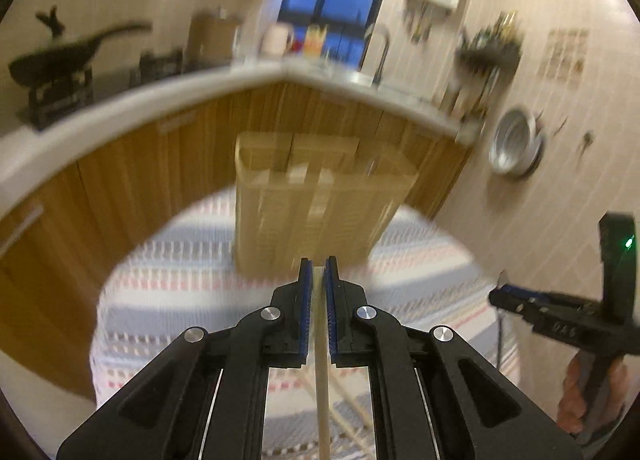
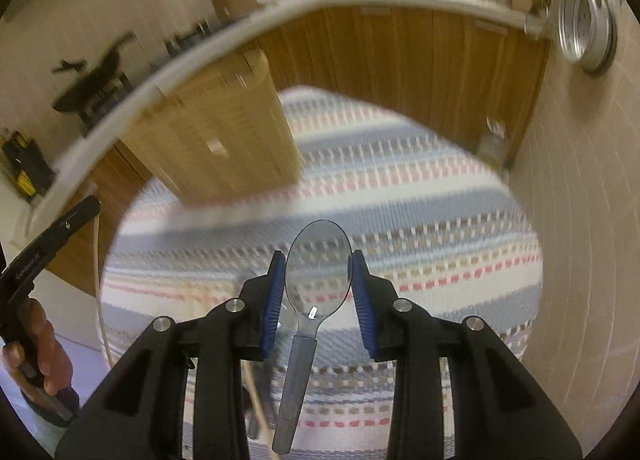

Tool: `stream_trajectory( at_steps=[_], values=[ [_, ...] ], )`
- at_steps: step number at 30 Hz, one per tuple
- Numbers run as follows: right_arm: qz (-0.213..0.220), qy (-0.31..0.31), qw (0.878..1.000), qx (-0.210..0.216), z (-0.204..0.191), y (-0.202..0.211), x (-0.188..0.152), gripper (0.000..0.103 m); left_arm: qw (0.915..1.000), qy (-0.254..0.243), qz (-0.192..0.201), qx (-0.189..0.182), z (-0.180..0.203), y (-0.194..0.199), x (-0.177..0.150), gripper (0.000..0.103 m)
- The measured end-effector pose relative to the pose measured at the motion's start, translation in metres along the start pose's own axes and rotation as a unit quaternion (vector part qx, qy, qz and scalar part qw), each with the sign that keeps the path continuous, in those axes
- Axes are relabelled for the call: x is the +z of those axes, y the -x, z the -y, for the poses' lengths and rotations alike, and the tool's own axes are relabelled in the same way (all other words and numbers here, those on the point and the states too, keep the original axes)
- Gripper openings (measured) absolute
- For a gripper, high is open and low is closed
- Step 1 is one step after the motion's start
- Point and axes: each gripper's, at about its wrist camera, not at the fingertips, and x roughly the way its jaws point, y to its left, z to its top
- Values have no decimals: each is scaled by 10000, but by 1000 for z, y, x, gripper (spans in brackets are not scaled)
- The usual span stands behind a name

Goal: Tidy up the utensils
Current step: 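Carry chopstick and spoon into the beige holder and open both tools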

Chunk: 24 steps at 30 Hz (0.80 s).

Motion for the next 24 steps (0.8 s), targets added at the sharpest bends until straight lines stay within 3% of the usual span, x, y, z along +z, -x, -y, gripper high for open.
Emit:
stream_trajectory(
  at_steps=[5, 10, 12, 17, 24],
  values=[
    [863, 177, 9959, 198, -24, 37, 31, 30, 9943, -99, 1045, -163, 15, 36, 41, 5],
    [1698, 320, 9848, 183, -48, 48, 60, 30, 9745, -204, 2215, -305, 17, 66, 70, 5],
    [2007, 333, 9789, 189, -55, 45, 74, 30, 9679, -146, 2479, -399, 12, 65, 81, 5],
    [2715, 370, 9617, 19, -69, 36, 110, 30, 9566, 91, 2874, -481, -6, 46, 118, 5],
    [3233, 163, 9460, -185, -67, -5, 151, 30, 9486, 229, 3152, -167, -25, -9, 146, 5]
  ],
)
